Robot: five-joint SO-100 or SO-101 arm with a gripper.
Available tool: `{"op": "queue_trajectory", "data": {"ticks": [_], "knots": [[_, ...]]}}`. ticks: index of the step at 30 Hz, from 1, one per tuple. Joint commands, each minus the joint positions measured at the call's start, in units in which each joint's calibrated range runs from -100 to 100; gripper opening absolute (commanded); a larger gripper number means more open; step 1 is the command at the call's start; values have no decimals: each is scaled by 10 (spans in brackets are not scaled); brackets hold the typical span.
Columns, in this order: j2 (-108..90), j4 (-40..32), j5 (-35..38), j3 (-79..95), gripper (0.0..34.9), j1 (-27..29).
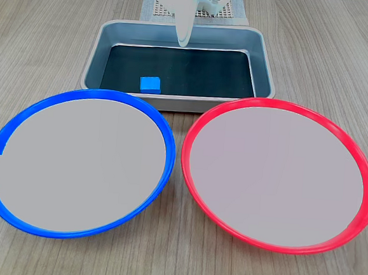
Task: Move a blue block from tray to blue dish
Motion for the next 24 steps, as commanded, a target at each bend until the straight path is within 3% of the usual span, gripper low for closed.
{"op": "queue_trajectory", "data": {"ticks": [1, 18, 22, 24], "knots": [[-3, 0, 2, 0, 3, 2], [-2, 5, 1, 0, 3, 1], [123, -21, 8, -60, 2, 9], [240, 12, 44, -162, 2, 26]]}}
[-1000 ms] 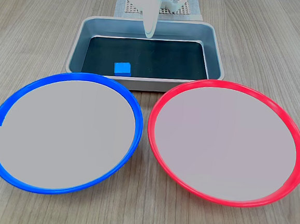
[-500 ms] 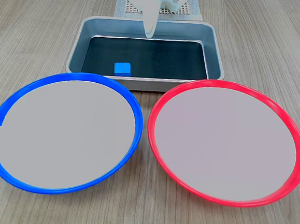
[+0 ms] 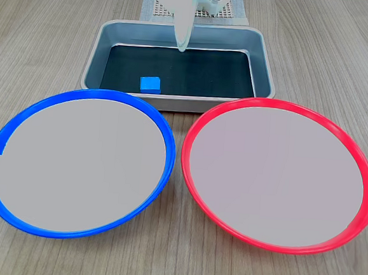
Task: Move a blue block from tray to blue dish
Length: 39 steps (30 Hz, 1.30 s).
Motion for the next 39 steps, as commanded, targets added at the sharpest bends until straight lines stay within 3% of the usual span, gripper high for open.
{"op": "queue_trajectory", "data": {"ticks": [1, 6, 12, 17, 32, 39], "knots": [[167, 36, 40, -156, 2, 24], [396, 85, 81, -345, 9, 51], [550, 77, 120, -432, 118, 71], [652, 54, 140, -485, 160, 78], [787, 27, 158, -547, 189, 84], [804, 25, 161, -547, 159, 62]]}}
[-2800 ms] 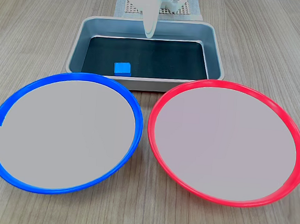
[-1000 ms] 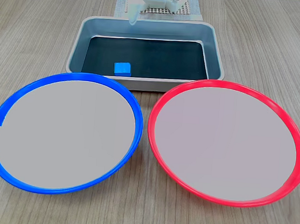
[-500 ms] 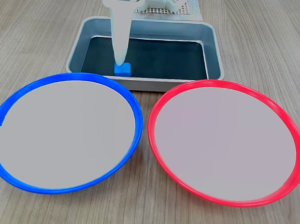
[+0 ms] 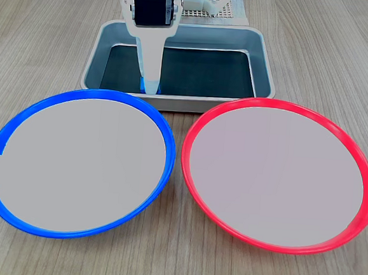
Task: Move a blue block from tray to blue dish
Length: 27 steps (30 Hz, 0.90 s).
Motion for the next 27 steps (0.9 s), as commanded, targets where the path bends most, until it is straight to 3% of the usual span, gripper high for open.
{"op": "queue_trajectory", "data": {"ticks": [1, 2, 5, 9, 14, 16, 18, 24, 27], "knots": [[2, -6, 2, -17, 142, -10], [3, -7, 2, -17, 122, -12], [3, -8, 3, -18, 4, -17], [-20, 22, 12, -18, 2, -17], [-118, 162, 35, -71, 2, -36], [-137, 168, 30, -98, 2, -41], [-140, 133, 13, -133, 2, -42], [-39, -82, -10, -186, 2, -10], [43, -157, -1, -209, 2, 1]]}}
